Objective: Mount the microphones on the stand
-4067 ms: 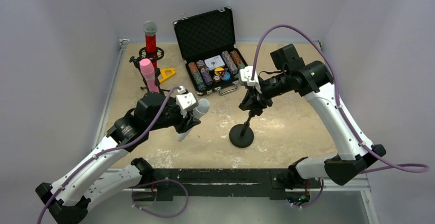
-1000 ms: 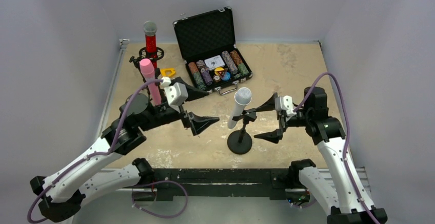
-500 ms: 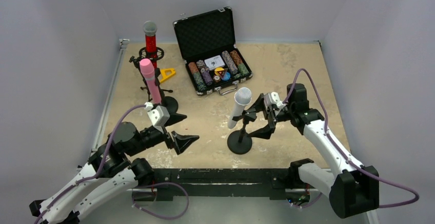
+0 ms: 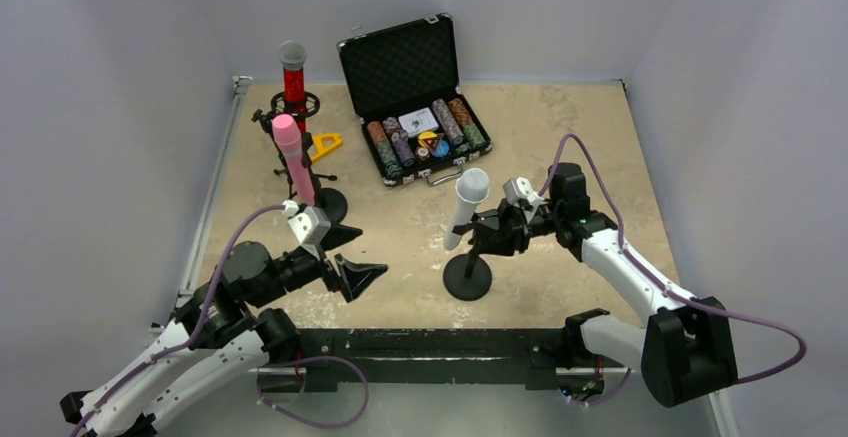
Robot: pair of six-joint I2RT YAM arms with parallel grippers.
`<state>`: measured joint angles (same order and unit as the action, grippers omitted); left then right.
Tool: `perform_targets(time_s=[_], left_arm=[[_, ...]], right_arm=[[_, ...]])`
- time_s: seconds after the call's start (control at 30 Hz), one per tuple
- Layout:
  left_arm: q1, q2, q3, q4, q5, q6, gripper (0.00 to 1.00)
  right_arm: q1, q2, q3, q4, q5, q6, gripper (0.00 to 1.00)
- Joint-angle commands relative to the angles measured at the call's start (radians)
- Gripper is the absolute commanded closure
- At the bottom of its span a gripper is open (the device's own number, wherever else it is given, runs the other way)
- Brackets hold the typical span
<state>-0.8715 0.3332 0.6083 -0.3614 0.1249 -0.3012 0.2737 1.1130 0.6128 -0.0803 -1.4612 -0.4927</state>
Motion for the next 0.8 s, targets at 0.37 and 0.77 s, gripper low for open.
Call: perform_targets(time_s=[0.37,0.77], left_arm=[[0.003,-0.037,0.021,-0.063,-0.029,0.013,0.01],[0.003,-0.106,0.035,-0.163,-0.087,-0.035,0.01]], right_arm=[[0.053,0.118,0.225,0.024,0.086,-0.024,1.0],[0.271,0.54,0.521,0.663,0.341,0.5,1.0]])
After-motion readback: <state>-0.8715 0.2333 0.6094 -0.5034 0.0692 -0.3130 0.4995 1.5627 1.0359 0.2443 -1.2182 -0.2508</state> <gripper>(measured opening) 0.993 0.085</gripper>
